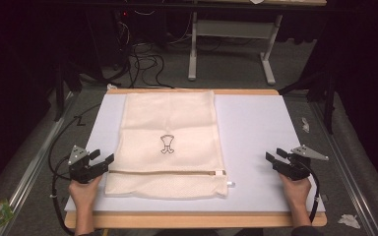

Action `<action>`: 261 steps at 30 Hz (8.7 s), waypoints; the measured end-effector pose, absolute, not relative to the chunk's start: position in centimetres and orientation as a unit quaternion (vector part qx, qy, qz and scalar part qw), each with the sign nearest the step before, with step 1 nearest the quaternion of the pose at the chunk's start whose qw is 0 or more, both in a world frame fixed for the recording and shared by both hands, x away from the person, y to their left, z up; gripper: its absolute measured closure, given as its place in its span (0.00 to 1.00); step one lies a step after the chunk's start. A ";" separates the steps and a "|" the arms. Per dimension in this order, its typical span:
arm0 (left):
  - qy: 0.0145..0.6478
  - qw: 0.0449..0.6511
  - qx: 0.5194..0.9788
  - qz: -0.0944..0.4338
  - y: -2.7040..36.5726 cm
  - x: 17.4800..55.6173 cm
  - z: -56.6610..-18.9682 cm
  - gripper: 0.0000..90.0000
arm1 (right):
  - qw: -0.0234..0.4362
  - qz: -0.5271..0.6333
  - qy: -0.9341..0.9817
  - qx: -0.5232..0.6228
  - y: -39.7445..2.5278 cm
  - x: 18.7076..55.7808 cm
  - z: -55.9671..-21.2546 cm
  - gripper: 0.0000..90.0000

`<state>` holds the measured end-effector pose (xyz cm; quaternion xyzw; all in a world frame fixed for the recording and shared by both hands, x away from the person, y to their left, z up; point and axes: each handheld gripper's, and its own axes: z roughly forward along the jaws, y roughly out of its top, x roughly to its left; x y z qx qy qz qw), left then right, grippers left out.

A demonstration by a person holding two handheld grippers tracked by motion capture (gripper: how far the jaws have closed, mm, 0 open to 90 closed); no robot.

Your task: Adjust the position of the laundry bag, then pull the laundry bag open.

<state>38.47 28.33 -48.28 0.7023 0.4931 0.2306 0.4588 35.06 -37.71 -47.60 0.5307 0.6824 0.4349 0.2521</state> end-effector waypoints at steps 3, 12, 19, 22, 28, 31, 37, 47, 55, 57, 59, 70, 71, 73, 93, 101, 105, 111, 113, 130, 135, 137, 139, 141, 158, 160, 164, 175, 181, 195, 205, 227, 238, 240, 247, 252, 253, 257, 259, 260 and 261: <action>0.492 0.459 0.703 0.231 28.3 38.5 -48.3 0.39 | 0.252 0.435 0.682 0.531 -37.7 35.1 -47.6 0.50; 0.492 0.451 0.709 0.230 28.2 38.6 -48.3 0.39 | 0.243 0.425 0.684 0.541 -37.7 35.3 -47.6 0.50; 0.496 0.445 0.716 0.208 28.3 39.1 -48.2 0.36 | 0.244 0.414 0.693 0.538 -37.4 35.5 -47.5 0.52; 0.489 0.435 0.728 0.207 27.9 39.2 -48.2 0.35 | 0.247 0.408 0.694 0.540 -37.3 35.6 -47.5 0.53; 0.485 0.437 0.729 0.207 27.5 39.2 -48.1 0.34 | 0.246 0.422 0.678 0.549 -37.1 35.5 -47.1 0.54; 0.480 0.435 0.728 0.222 27.2 39.2 -47.7 0.33 | 0.254 0.426 0.675 0.546 -37.0 35.5 -46.7 0.54; 0.465 0.445 0.735 0.215 26.7 39.3 -46.7 0.37 | 0.219 0.431 0.683 0.548 -36.7 35.8 -46.1 0.51; 0.459 0.427 0.754 0.195 25.1 39.6 -45.7 0.43 | 0.197 0.426 0.715 0.517 -34.0 36.5 -45.3 0.55; 0.471 0.412 0.757 0.188 24.4 40.2 -45.6 0.40 | 0.167 0.415 0.739 0.503 -30.6 37.9 -44.9 0.59; 0.479 0.411 0.752 0.189 24.5 40.3 -45.6 0.40 | 0.158 0.414 0.746 0.497 -29.7 38.3 -44.9 0.60; 0.485 0.409 0.750 0.188 24.5 40.4 -45.5 0.40 | 0.152 0.410 0.752 0.493 -28.7 38.7 -44.9 0.61; 0.511 0.383 0.748 0.180 23.6 41.3 -45.8 0.42 | 0.118 0.389 0.774 0.485 -24.5 40.7 -45.3 0.58; 0.511 0.383 0.748 0.180 23.6 41.3 -45.8 0.42 | 0.118 0.389 0.774 0.485 -24.5 40.7 -45.3 0.58; 0.518 0.382 0.745 0.174 23.6 41.5 -45.8 0.41 | 0.113 0.387 0.775 0.486 -24.0 40.9 -45.5 0.58; 0.548 0.342 0.747 0.156 22.9 42.9 -46.9 0.46 | 0.082 0.341 0.786 0.509 -21.0 43.3 -46.3 0.60; 0.557 0.341 0.742 0.153 22.7 43.1 -46.9 0.77 | 0.074 0.338 0.790 0.507 -21.1 43.5 -46.4 0.79; 0.559 0.345 0.738 0.154 23.0 43.1 -46.7 0.90 | 0.075 0.337 0.795 0.499 -21.1 43.6 -46.3 0.92; 0.551 0.352 0.739 0.160 22.9 43.0 -46.4 0.95 | 0.086 0.335 0.804 0.484 -20.9 43.4 -46.2 0.98; 0.549 0.354 0.740 0.162 22.9 42.9 -46.3 0.95 | 0.089 0.337 0.805 0.480 -21.0 43.3 -46.1 0.98; 0.533 0.373 0.742 0.161 21.8 42.9 -45.5 0.96 | 0.100 0.355 0.799 0.476 -22.3 42.6 -45.1 0.99; 0.527 0.378 0.744 0.161 21.2 43.0 -45.2 0.96 | 0.108 0.353 0.801 0.472 -22.7 42.4 -44.9 0.99; 0.524 0.380 0.745 0.160 20.9 43.0 -45.2 0.96 | 0.110 0.353 0.799 0.474 -23.0 42.3 -44.8 0.99; 0.522 0.380 0.747 0.160 20.7 43.0 -45.1 0.96 | 0.112 0.355 0.797 0.476 -23.3 42.3 -44.8 0.99; 0.520 0.381 0.747 0.160 20.5 43.0 -45.1 0.96 | 0.111 0.357 0.795 0.478 -23.6 42.2 -44.7 0.99; 0.496 0.398 0.756 0.153 17.8 43.2 -44.5 0.95 | 0.129 0.364 0.782 0.488 -27.0 41.2 -43.9 0.98; 0.496 0.399 0.756 0.152 17.5 43.2 -44.5 0.95 | 0.129 0.365 0.782 0.489 -27.1 41.1 -43.9 0.98; 0.486 0.395 0.764 0.155 16.5 43.3 -44.2 0.95 | 0.132 0.365 0.778 0.493 -27.9 40.9 -43.9 0.98; 0.483 0.408 0.763 0.137 14.6 43.6 -44.3 0.95 | 0.137 0.367 0.768 0.507 -30.2 40.4 -43.8 0.98; 0.477 0.406 0.768 0.139 13.7 43.7 -44.1 0.95 | 0.142 0.364 0.764 0.514 -31.4 40.0 -43.7 0.98; 0.472 0.388 0.779 0.141 12.1 43.7 -44.9 0.94 | 0.136 0.358 0.755 0.533 -33.6 39.7 -45.2 0.98; 0.468 0.380 0.782 0.158 12.0 43.5 -45.2 0.93 | 0.147 0.354 0.761 0.523 -33.2 39.4 -45.1 0.96; 0.457 0.400 0.773 0.185 13.1 40.9 -45.0 0.63 | 0.158 0.363 0.755 0.523 -33.4 38.3 -45.5 0.67; 0.431 0.413 0.780 0.185 12.7 37.9 -44.2 0.52 | 0.172 0.377 0.758 0.503 -33.3 35.9 -45.6 0.55; 0.430 0.413 0.782 0.181 12.6 37.3 -44.1 0.51 | 0.167 0.378 0.758 0.505 -33.5 35.5 -45.7 0.55; 0.431 0.427 0.776 0.173 12.0 35.7 -44.0 0.43 | 0.152 0.384 0.748 0.520 -33.9 34.6 -46.2 0.53; 0.411 0.419 0.789 0.180 10.6 34.9 -43.8 0.42 | 0.137 0.375 0.747 0.532 -34.1 34.1 -46.5 0.55; 0.407 0.416 0.792 0.182 10.3 34.7 -43.6 0.42 | 0.137 0.375 0.747 0.531 -34.2 34.0 -46.6 0.55; 0.404 0.429 0.790 0.170 9.2 34.3 -42.9 0.42 | 0.129 0.378 0.745 0.534 -34.2 34.0 -46.8 0.55; 0.396 0.419 0.796 0.185 7.9 33.9 -42.3 0.44 | 0.128 0.379 0.747 0.531 -34.2 34.2 -46.8 0.55; 0.386 0.422 0.799 0.186 7.2 33.7 -42.0 0.44 | 0.130 0.376 0.747 0.532 -34.2 34.3 -46.7 0.55; 0.377 0.423 0.802 0.187 6.4 33.5 -41.8 0.44 | 0.128 0.374 0.747 0.534 -34.2 34.4 -46.7 0.55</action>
